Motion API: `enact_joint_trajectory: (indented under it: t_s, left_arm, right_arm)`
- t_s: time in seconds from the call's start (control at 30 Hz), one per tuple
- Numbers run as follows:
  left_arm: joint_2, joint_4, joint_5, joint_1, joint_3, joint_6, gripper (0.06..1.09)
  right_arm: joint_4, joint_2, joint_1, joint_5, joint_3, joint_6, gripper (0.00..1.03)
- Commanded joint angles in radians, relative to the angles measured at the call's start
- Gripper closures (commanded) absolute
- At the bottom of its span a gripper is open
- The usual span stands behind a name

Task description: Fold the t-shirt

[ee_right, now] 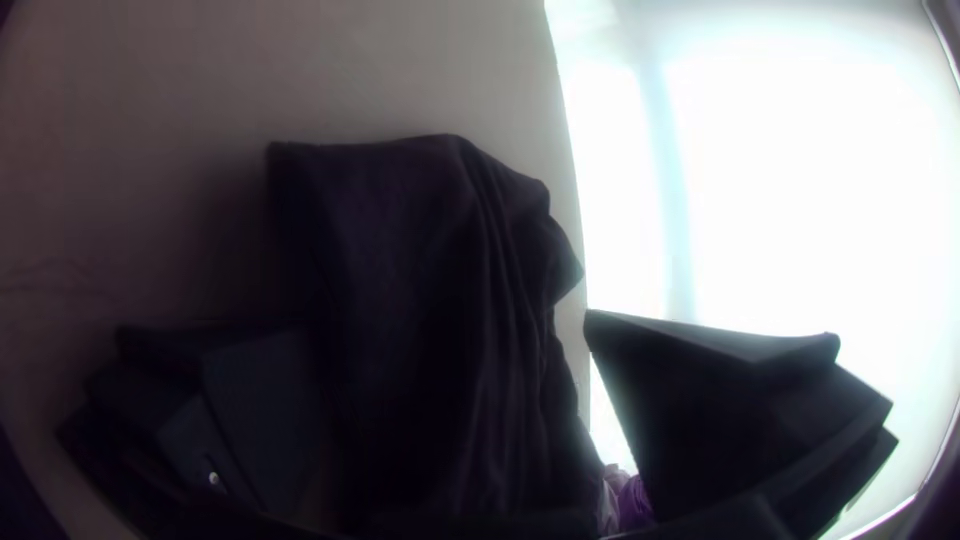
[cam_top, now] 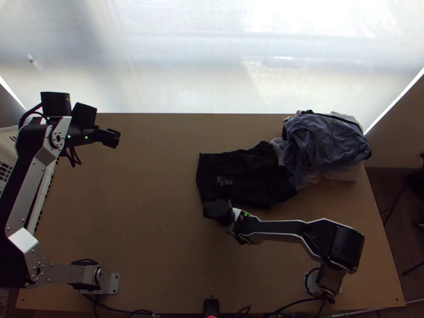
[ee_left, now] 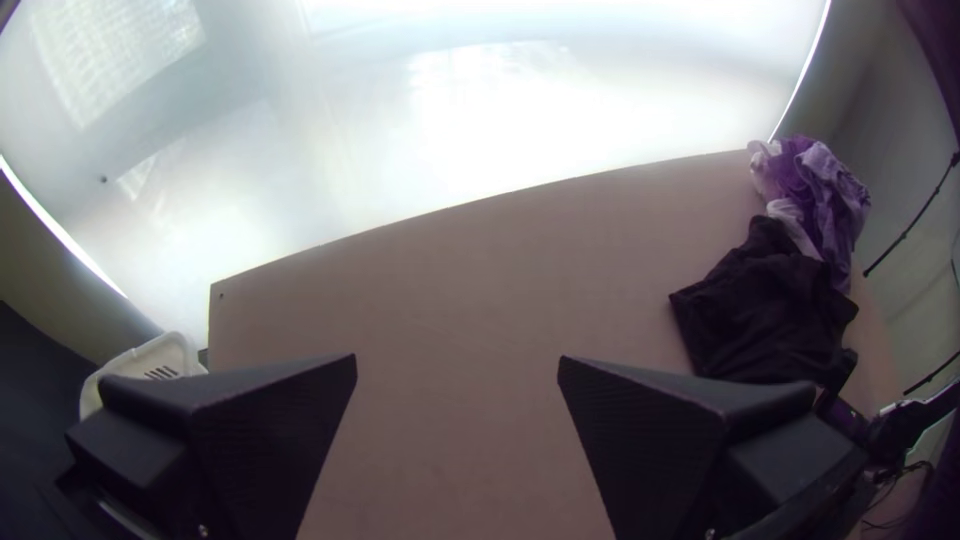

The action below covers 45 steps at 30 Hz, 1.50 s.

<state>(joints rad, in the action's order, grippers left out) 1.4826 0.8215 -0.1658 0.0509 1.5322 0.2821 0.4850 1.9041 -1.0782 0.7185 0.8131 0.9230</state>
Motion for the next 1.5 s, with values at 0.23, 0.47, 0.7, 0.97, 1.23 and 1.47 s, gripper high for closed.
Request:
enact_joint_trajectory:
  t_s: [0.23,0.47,0.7,0.97,1.23,1.47]
  left_arm:
    - [-0.047,0.002,-0.035,0.104,-0.027,0.051,0.11]
    - [-0.071,0.005,-0.051,0.175,-0.030,0.080,0.11]
    - [-0.094,0.015,-0.064,0.224,-0.029,0.089,0.11]
    - [-0.116,0.042,-0.072,0.236,-0.026,0.075,0.11]
    - [-0.145,0.080,-0.070,0.247,-0.030,0.063,0.11]
    - [-0.173,0.091,-0.070,0.250,-0.049,0.051,0.11]
  right_arm:
    - [0.083,0.153,0.172,0.009,0.135,0.122,0.24]
    - [0.079,0.078,0.175,-0.079,0.143,0.131,1.00]
    - [0.066,-0.149,0.161,-0.102,0.225,0.103,1.00]
    - [0.020,-0.191,0.228,-0.113,0.538,0.100,1.00]
    - [-0.031,-0.139,0.334,-0.114,0.600,-0.024,1.00]
    - [-0.063,-0.131,0.416,-0.171,0.594,-0.092,1.00]
